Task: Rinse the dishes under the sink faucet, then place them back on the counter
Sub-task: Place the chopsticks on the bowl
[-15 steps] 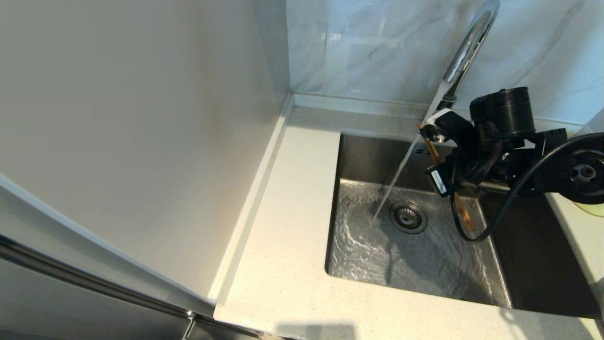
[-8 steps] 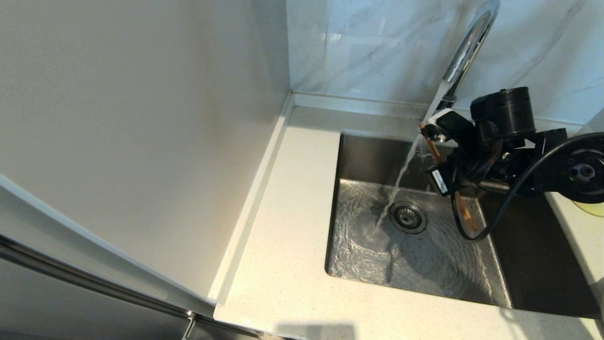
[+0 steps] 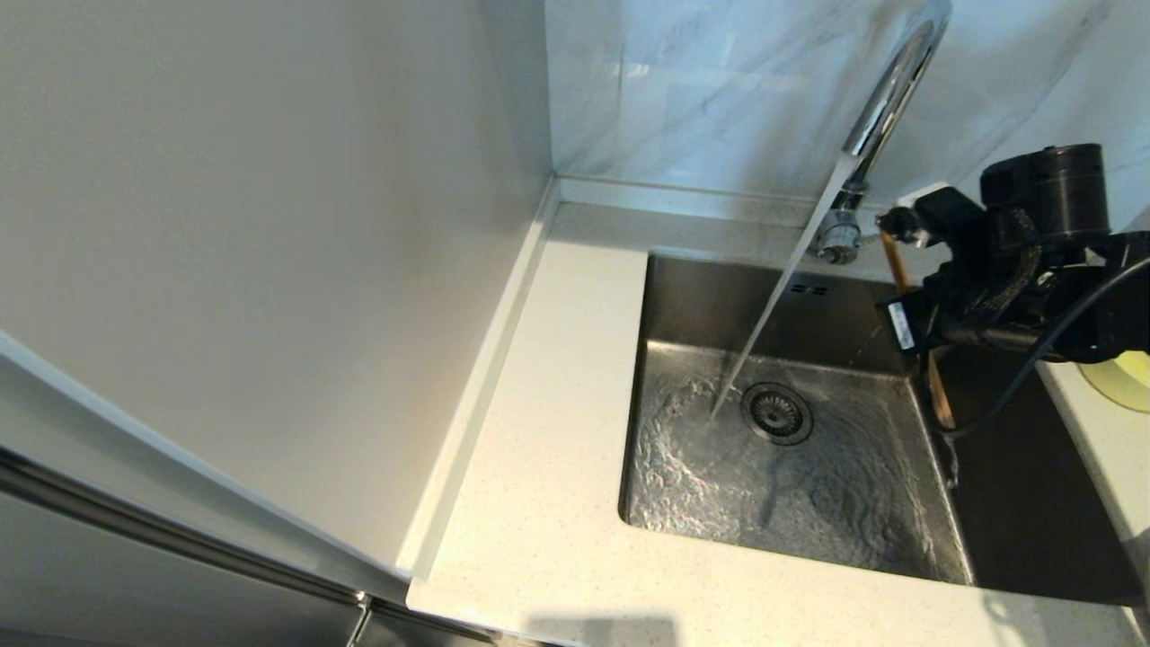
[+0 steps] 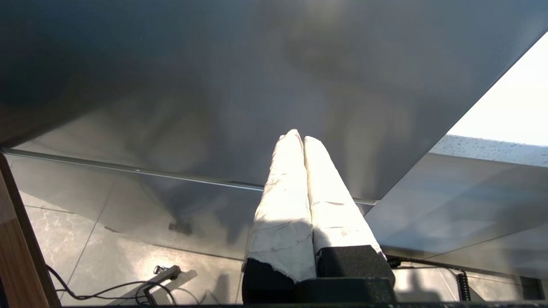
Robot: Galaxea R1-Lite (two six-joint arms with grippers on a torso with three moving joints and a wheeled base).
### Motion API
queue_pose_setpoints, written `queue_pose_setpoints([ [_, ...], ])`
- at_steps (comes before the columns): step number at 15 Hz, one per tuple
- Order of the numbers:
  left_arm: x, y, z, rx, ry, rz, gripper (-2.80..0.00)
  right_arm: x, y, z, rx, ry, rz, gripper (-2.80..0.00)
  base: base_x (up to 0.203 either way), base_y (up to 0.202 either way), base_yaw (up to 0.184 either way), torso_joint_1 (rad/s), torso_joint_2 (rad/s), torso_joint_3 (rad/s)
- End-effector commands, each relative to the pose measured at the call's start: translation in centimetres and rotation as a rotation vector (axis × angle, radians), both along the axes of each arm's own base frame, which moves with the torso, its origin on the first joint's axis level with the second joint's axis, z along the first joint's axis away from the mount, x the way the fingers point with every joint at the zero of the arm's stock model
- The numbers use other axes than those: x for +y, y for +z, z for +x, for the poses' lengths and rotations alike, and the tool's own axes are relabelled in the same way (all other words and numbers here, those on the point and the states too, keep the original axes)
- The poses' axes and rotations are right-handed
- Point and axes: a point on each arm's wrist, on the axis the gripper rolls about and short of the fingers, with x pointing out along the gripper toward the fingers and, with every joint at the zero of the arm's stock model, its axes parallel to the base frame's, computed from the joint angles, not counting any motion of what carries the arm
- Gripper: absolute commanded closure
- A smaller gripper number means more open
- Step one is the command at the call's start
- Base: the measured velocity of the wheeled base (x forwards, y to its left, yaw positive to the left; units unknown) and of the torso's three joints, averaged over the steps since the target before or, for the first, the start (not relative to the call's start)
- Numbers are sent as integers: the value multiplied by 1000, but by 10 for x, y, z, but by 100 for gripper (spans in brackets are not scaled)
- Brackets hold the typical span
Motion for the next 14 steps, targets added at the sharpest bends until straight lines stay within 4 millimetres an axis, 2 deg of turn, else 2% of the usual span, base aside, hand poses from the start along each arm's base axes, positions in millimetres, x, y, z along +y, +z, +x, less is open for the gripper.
queue_pose_setpoints([
  [1,0,0,0,0,-1,0,0,-19,20,-11,-69,-67,38,0,0,0,0,0,0,0],
  [2,0,0,0,0,-1,0,0,-32,32,-14,-117,-113,66,0,0,0,0,0,0,0],
  [4,0,0,0,0,1,0,0,-57,69,-24,-255,-196,112,0,0,0,0,0,0,0],
  [5,0,0,0,0,0,0,0,-71,77,-31,-289,-243,127,0,0,0,0,0,0,0],
  [6,0,0,0,0,1,0,0,-74,72,-35,-268,-256,134,0,0,0,0,0,0,0],
  [8,0,0,0,0,1,0,0,-78,37,-41,-149,-281,129,0,0,0,0,0,0,0],
  [9,0,0,0,0,1,0,0,-80,27,-43,-110,-293,127,0,0,0,0,0,0,0],
  [10,0,0,0,0,1,0,0,-82,28,-46,-83,-304,125,0,0,0,0,0,0,0],
  [12,0,0,0,0,1,0,0,-89,22,-64,97,-318,57,0,0,0,0,0,0,0],
  [13,0,0,0,0,-1,0,0,-99,28,-70,118,-310,-24,0,0,0,0,0,0,0],
  [14,0,0,0,0,1,0,0,-108,43,-72,96,-280,-146,0,0,0,0,0,0,0],
])
